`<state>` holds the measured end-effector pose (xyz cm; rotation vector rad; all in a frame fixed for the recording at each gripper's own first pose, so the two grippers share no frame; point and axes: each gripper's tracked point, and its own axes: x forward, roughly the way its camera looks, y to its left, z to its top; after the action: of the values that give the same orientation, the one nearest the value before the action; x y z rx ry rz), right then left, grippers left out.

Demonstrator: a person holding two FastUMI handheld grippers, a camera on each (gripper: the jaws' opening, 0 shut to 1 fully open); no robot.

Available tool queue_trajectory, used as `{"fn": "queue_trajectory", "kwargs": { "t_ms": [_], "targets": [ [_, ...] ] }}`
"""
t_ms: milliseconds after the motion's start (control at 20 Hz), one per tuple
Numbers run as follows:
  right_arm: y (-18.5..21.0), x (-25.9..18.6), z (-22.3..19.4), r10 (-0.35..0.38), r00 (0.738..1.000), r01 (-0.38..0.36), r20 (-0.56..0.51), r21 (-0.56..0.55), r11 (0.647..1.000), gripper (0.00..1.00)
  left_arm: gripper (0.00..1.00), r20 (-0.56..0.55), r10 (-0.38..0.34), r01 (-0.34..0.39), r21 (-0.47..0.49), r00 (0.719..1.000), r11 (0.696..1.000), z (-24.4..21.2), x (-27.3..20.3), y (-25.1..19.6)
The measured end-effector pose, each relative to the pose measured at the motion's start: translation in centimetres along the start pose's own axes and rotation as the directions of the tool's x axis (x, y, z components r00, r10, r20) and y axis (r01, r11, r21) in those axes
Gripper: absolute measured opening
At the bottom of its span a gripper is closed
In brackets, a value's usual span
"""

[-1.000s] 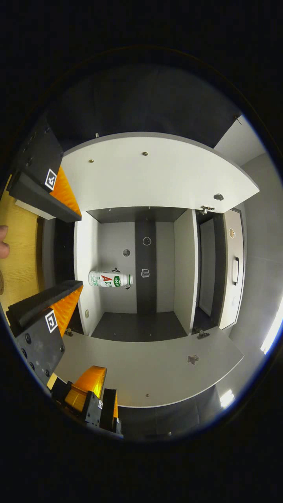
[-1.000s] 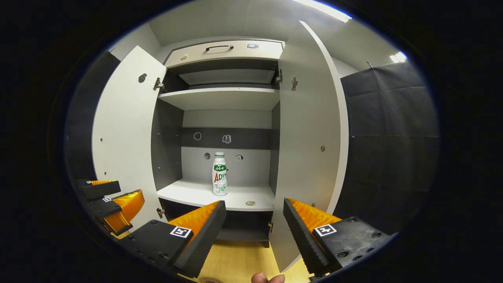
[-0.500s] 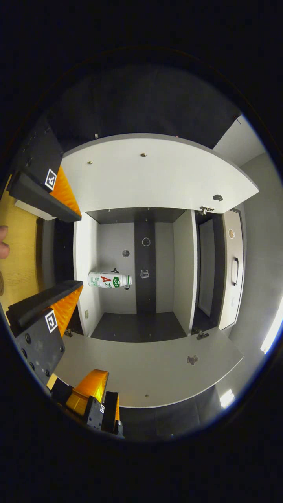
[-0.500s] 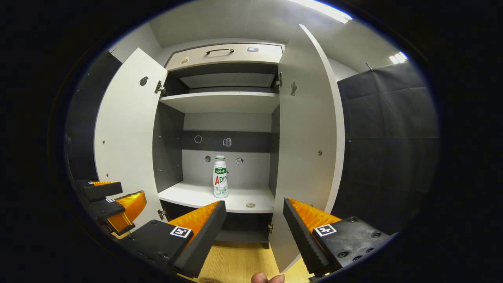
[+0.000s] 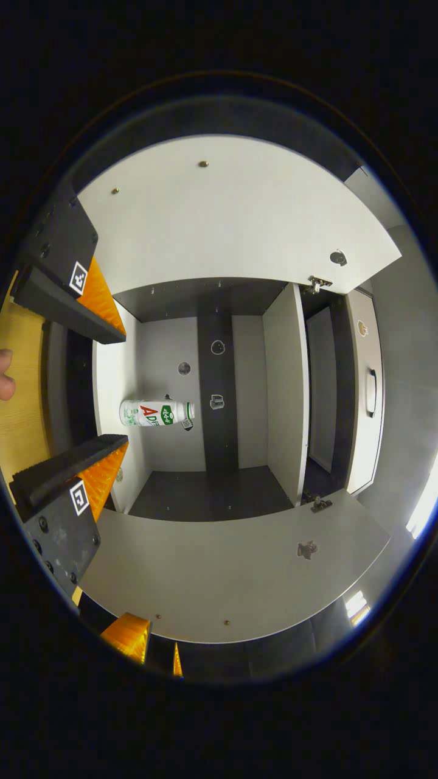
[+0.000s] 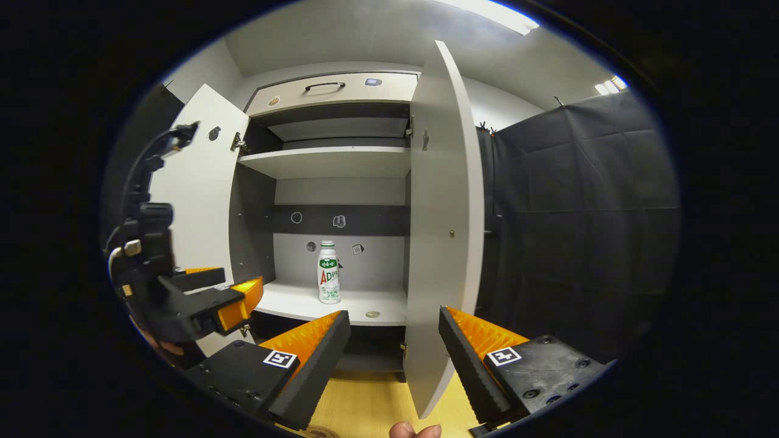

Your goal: Grasp the bottle in the cabinet with the left hand and place it on the coaster, then close the right door with the right hand and the left door with the left hand.

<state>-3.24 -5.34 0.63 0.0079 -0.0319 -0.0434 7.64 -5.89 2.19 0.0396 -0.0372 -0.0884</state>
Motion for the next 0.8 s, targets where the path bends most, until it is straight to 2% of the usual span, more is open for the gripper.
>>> {"fn": "queue_trajectory", "kwargs": {
  "t_ms": [150,400,650,800],
  "targets": [
    [-2.3,-0.9,-0.3,-0.026,1.0,0.026,-0.014,0.004,1.0,0.97,0.94,-0.007,-0.02,0.02,-0.032,1.0,0.999,0.2,3.8,-1.7],
    [-6.2,-1.6,-0.7,-0.076,0.996,0.077,-0.04,0.024,0.997,0.97,0.95,-0.016,-0.018,0.017,-0.033,1.0,0.999,-0.4,11.5,-3.1],
    [-10.2,-1.4,-0.4,-0.108,0.994,0.109,-0.031,0.024,0.994,0.97,0.95,-0.089,0.001,-0.007,-0.072,0.996,0.997,-3.3,18.3,-3.3],
    [-11.6,-1.2,0.7,-0.101,0.995,0.101,0.01,0.021,0.995,0.97,0.95,-0.108,0.023,-0.033,-0.09,0.994,0.995,-4.3,21.7,-3.0]
  ]
}}
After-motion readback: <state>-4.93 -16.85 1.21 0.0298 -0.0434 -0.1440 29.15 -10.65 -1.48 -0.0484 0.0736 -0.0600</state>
